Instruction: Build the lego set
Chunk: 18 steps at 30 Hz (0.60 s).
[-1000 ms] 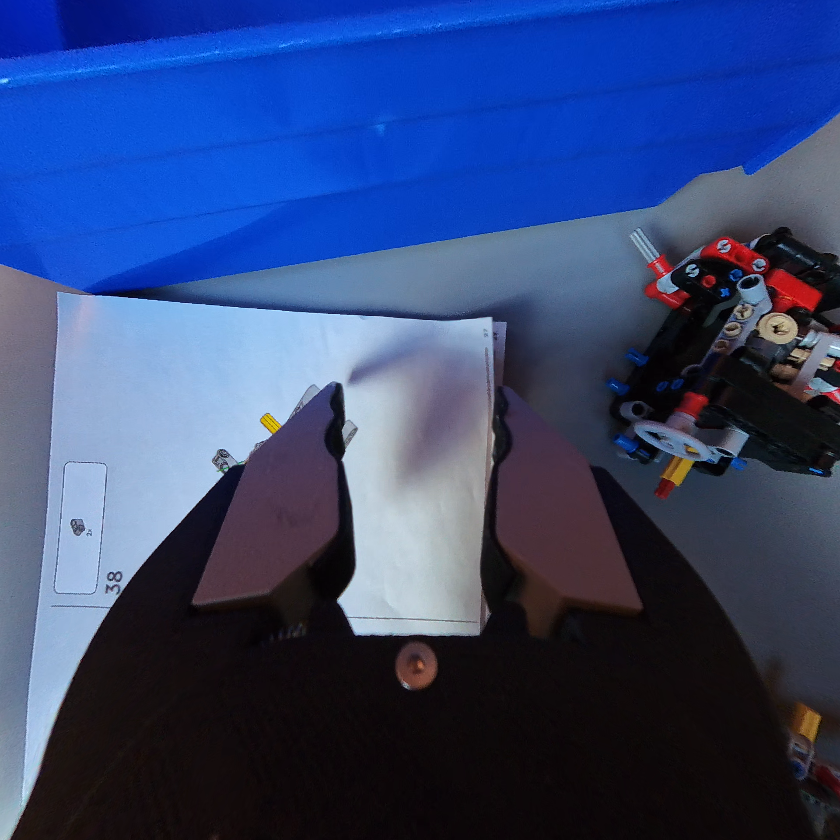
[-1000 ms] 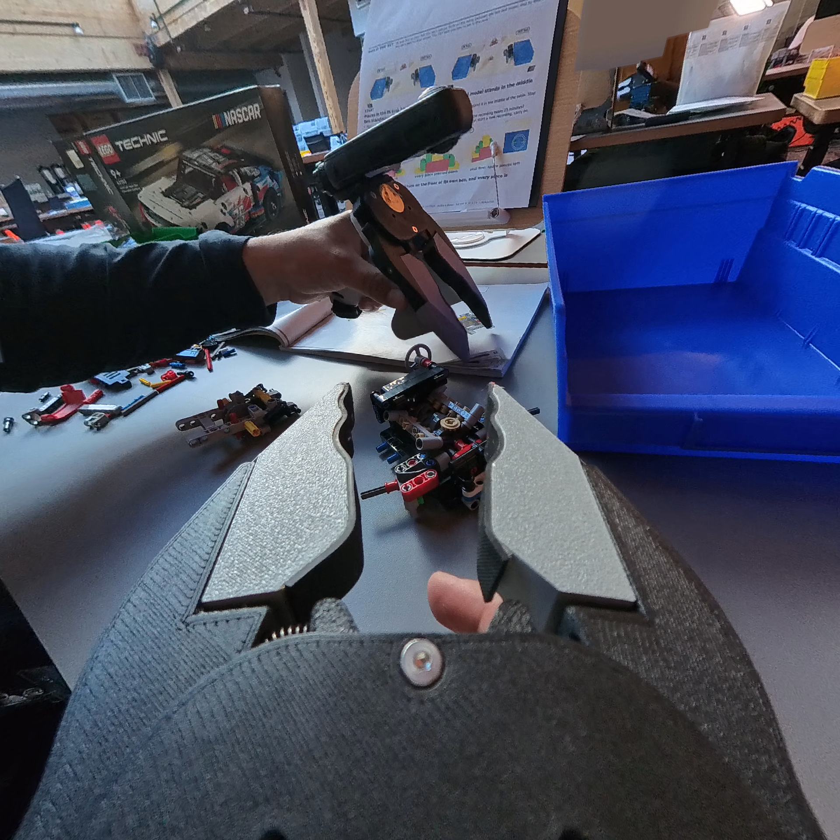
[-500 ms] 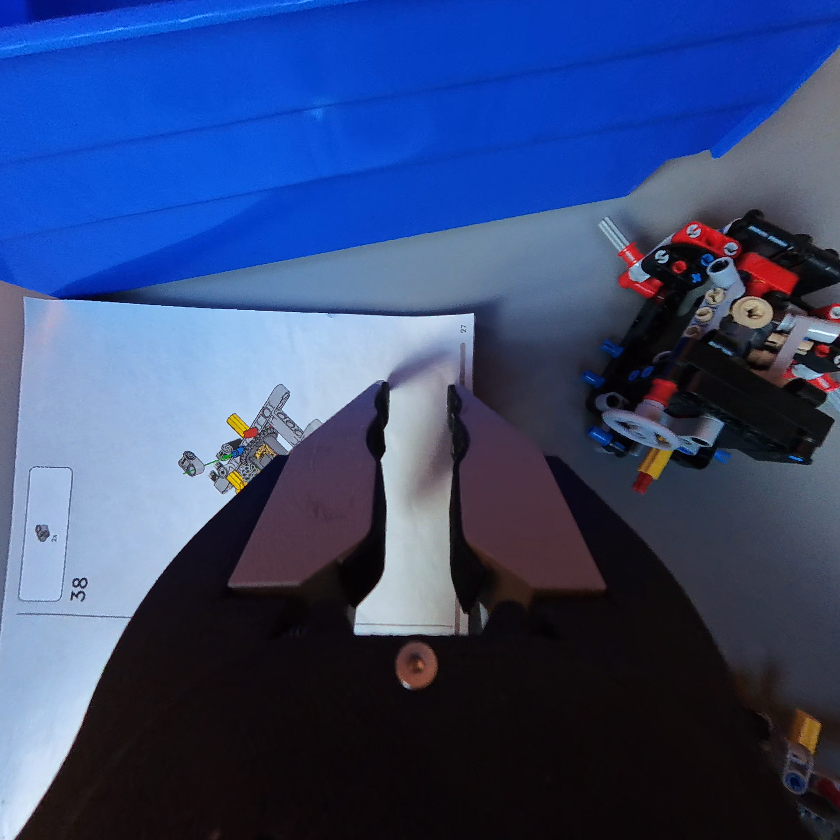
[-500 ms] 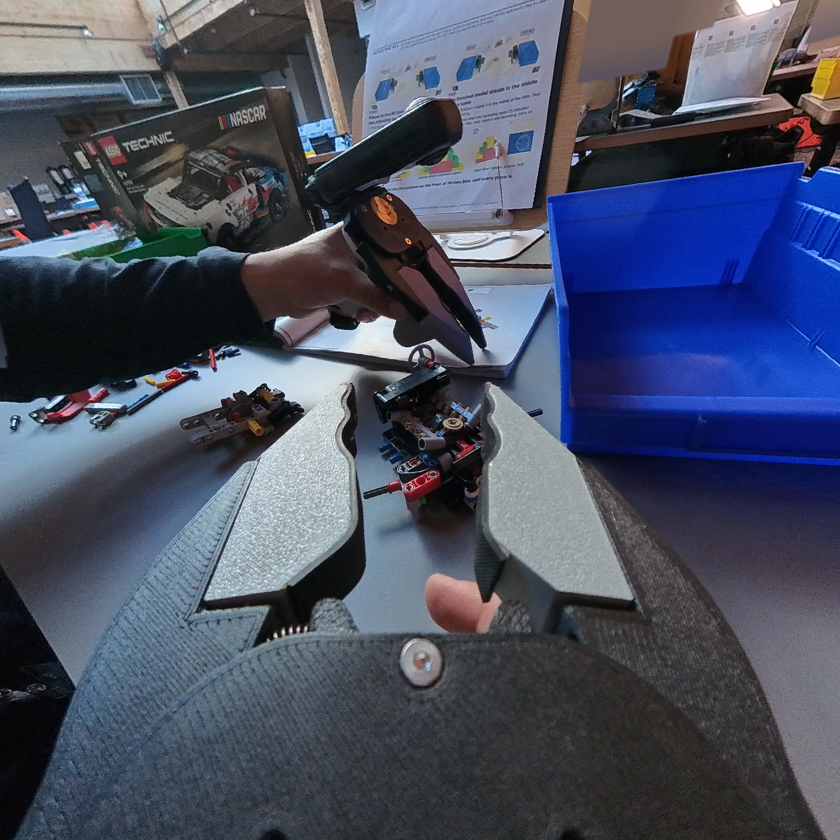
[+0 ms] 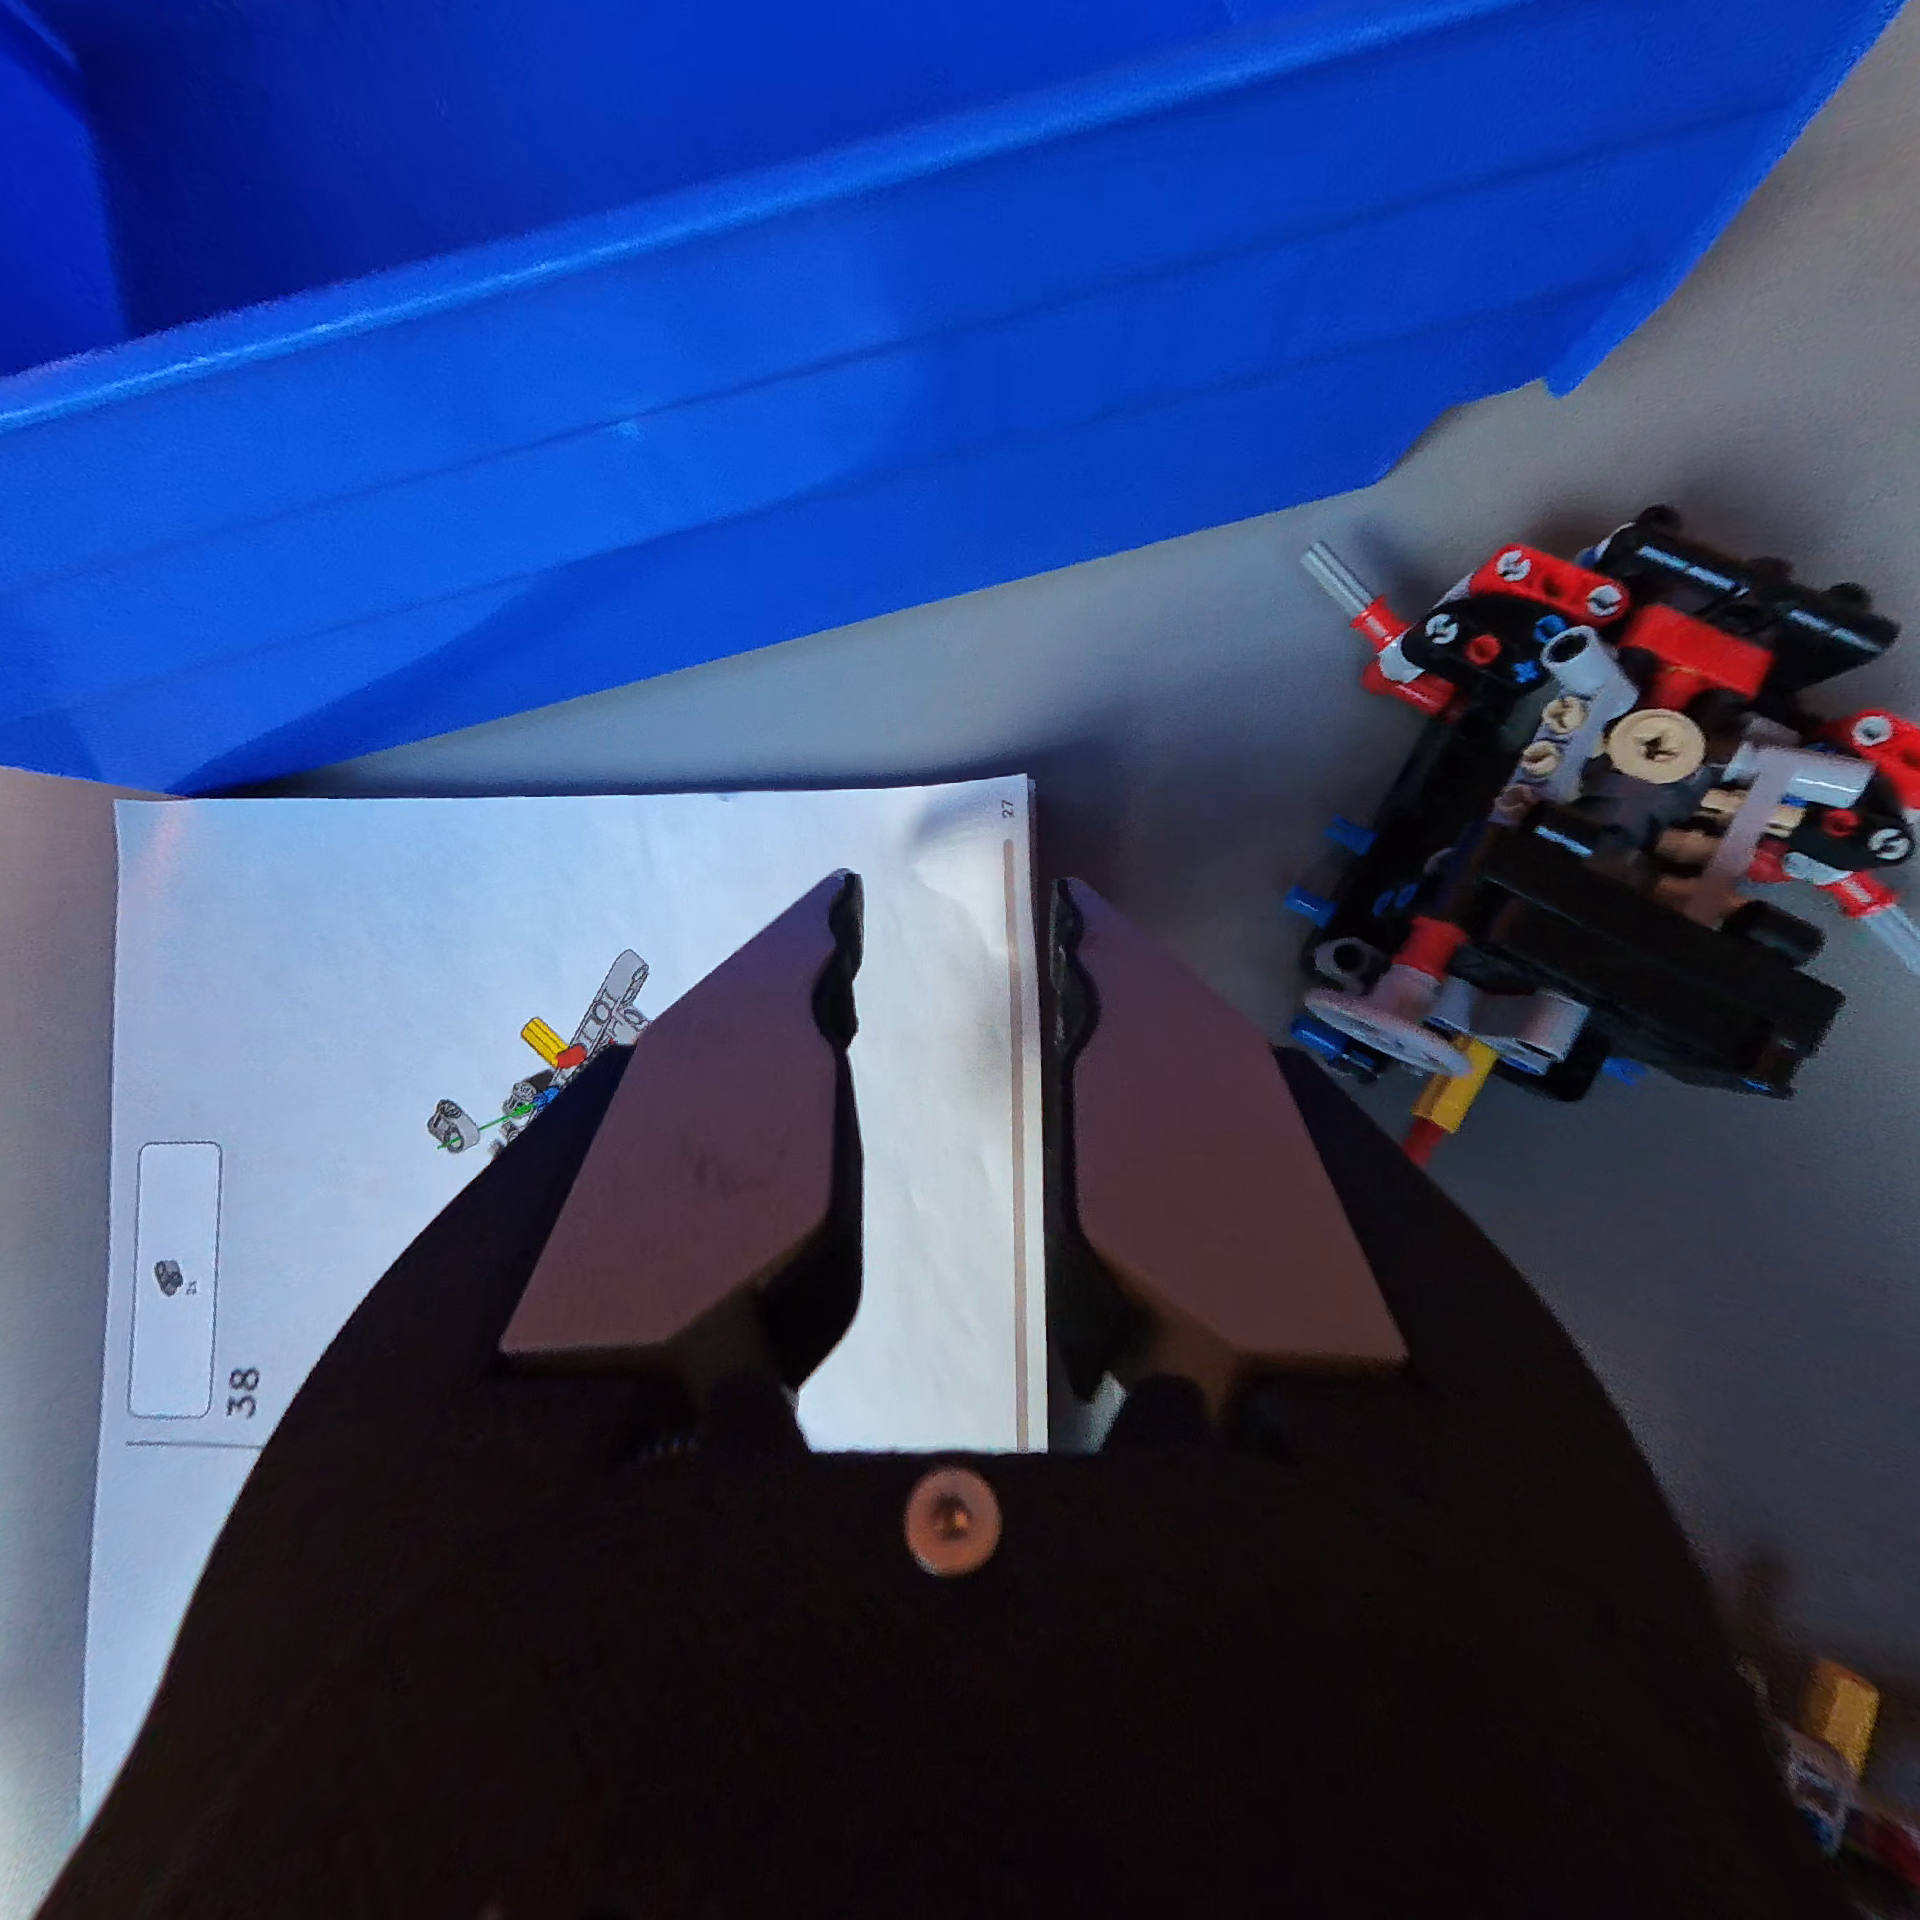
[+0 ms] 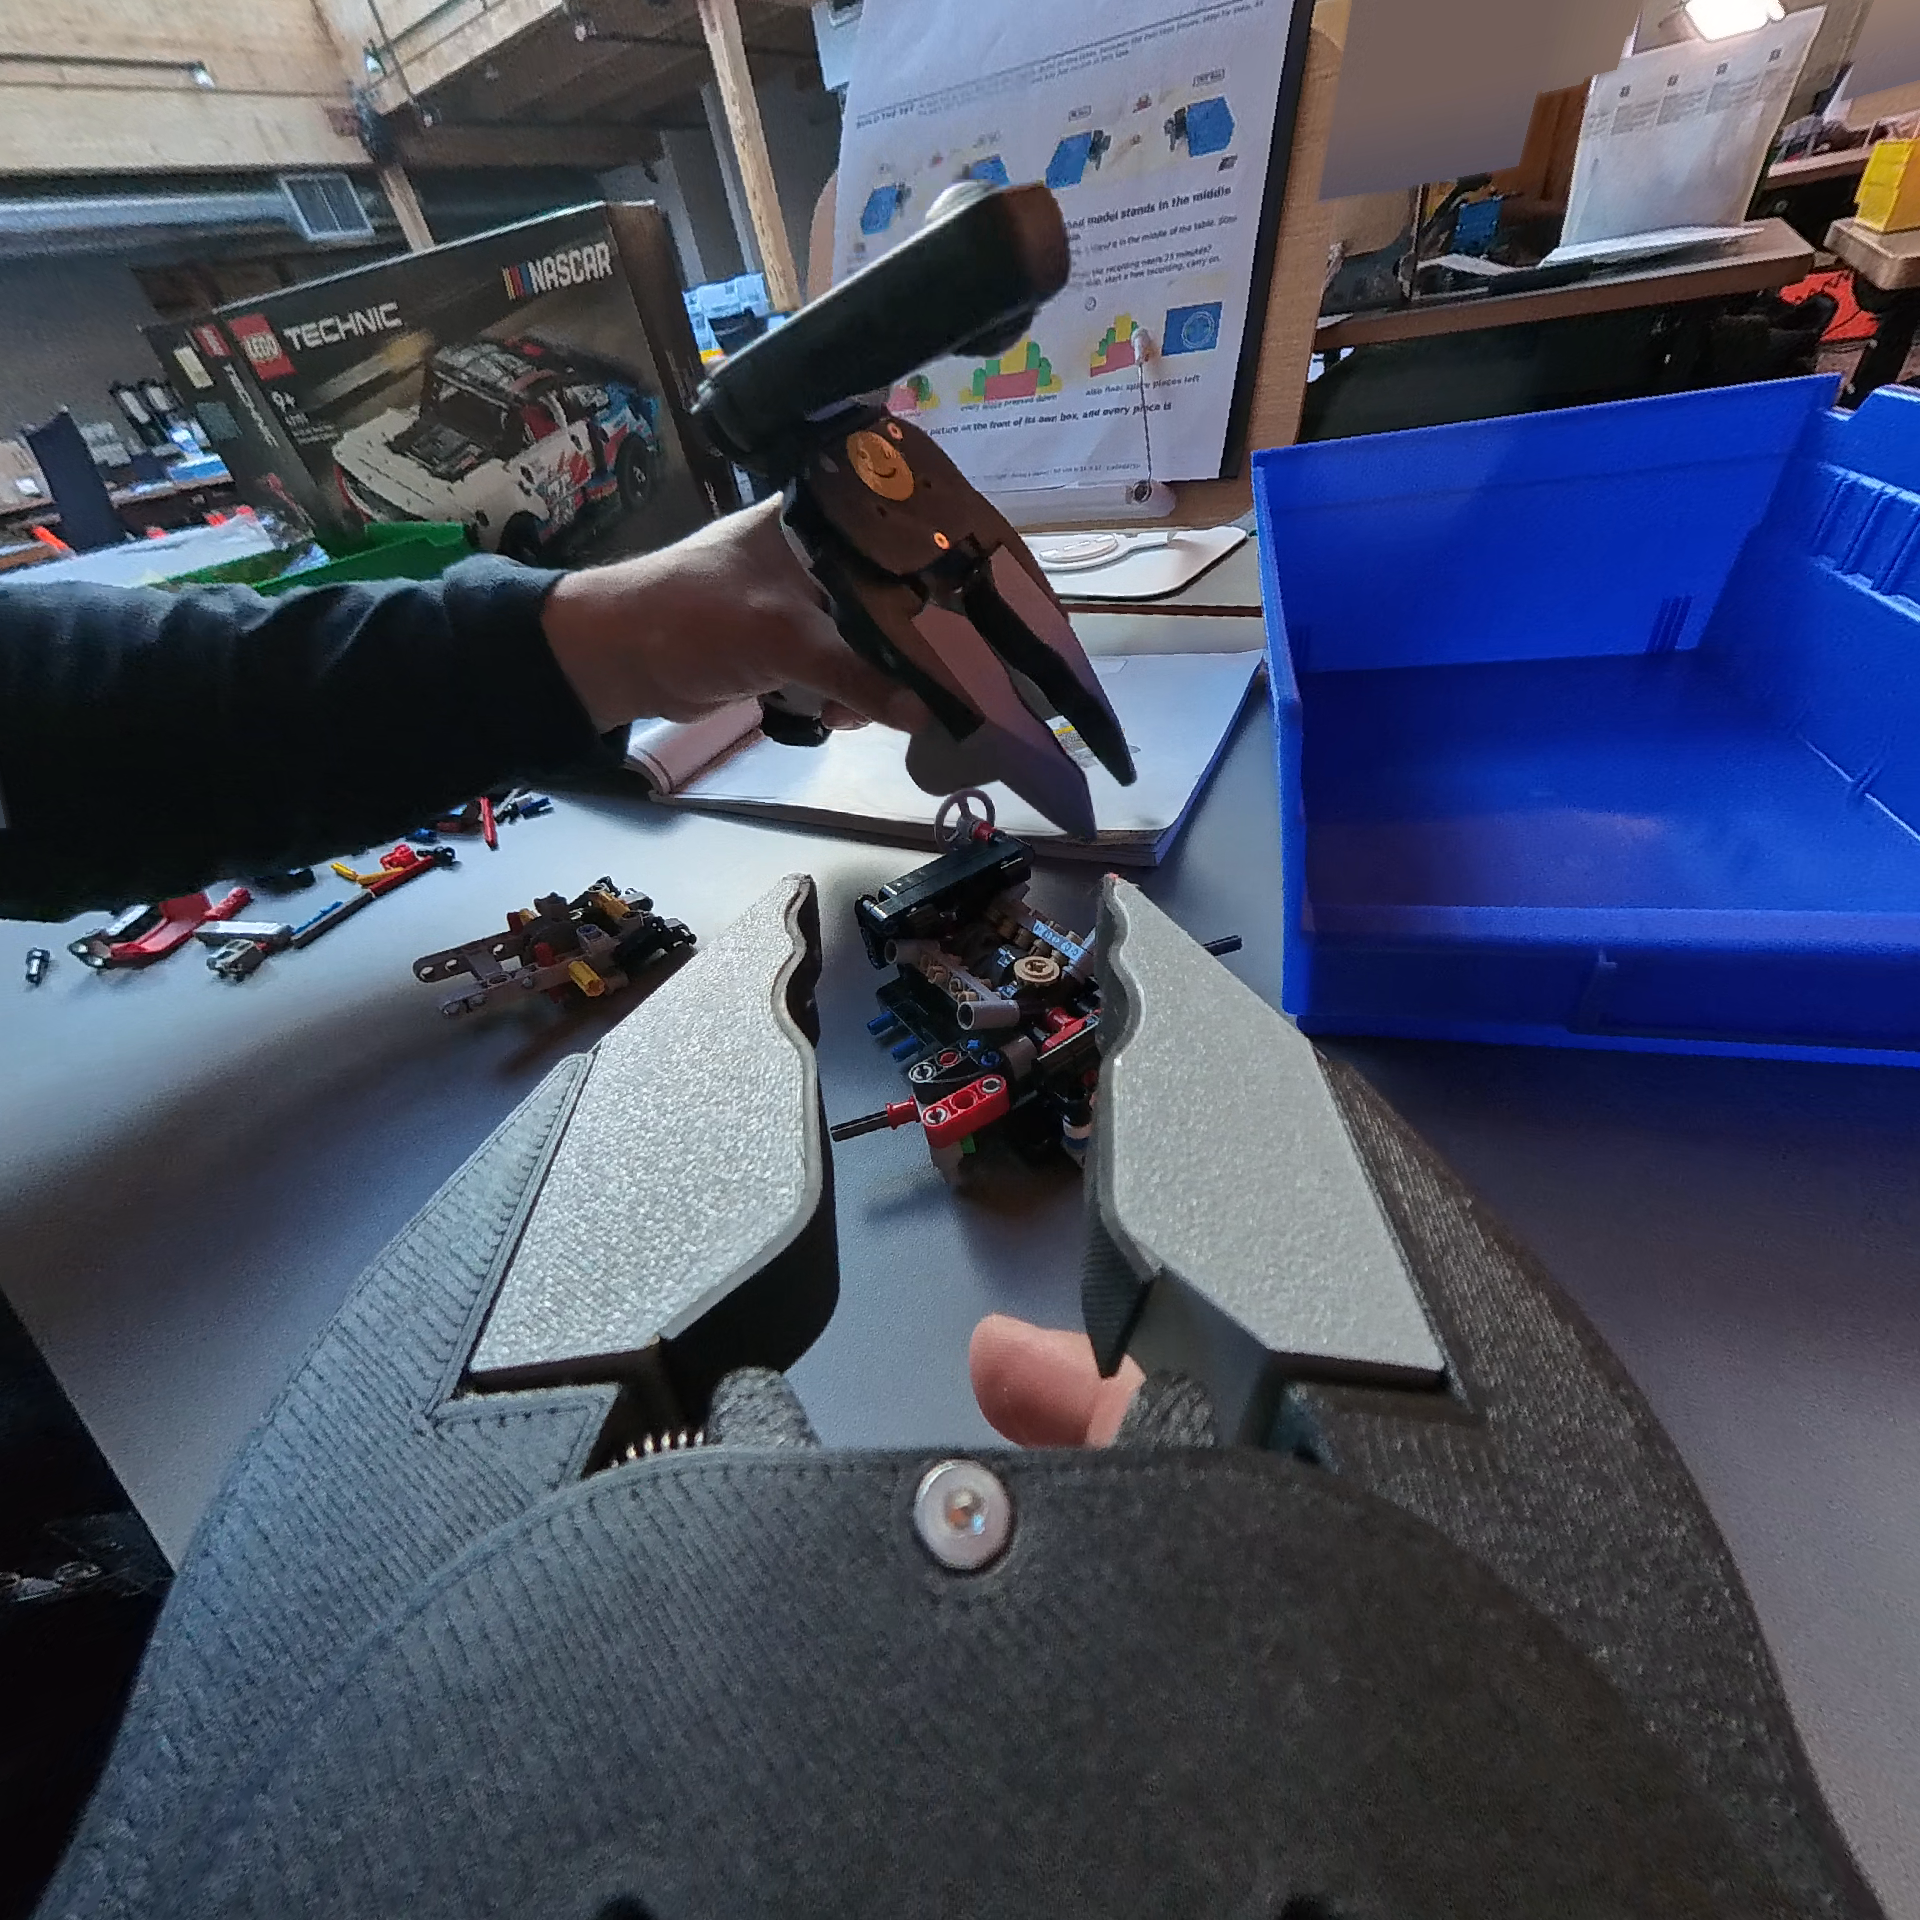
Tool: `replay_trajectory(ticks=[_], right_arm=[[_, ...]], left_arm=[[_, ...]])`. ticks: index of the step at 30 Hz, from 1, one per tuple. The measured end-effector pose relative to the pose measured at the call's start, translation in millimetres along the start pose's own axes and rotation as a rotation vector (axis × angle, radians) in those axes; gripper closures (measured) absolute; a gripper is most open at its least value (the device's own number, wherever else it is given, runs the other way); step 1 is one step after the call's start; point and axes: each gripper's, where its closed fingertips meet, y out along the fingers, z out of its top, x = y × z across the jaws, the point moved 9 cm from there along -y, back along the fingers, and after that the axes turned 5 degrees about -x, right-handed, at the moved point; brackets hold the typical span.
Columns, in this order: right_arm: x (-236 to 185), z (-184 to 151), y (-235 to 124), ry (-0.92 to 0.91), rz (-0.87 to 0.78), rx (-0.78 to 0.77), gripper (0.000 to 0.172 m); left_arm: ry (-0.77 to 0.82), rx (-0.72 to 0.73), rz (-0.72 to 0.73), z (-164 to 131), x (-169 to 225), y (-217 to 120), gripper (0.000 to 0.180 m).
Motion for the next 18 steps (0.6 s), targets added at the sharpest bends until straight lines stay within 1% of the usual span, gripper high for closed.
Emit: replay_trajectory(ticks=[6,11,18], right_arm=[[-0.5,0.1,-0.5,0.002,0.004,0.005,0.122],[-0.1,0.2,-1.1,0.013,0.014,0.011,0.122],[-0.2,0.1,-0.8,0.018,0.018,0.009,0.123]], left_arm=[[-0.013,-0.012,0.000,-1.4,-3.5,6.0,0.144],[-0.037,0.009,-0.036,-2.7,-8.3,1.8,0.144],[-0.044,-0.008,-0.069,-5.7,-10.1,5.5,0.140]])
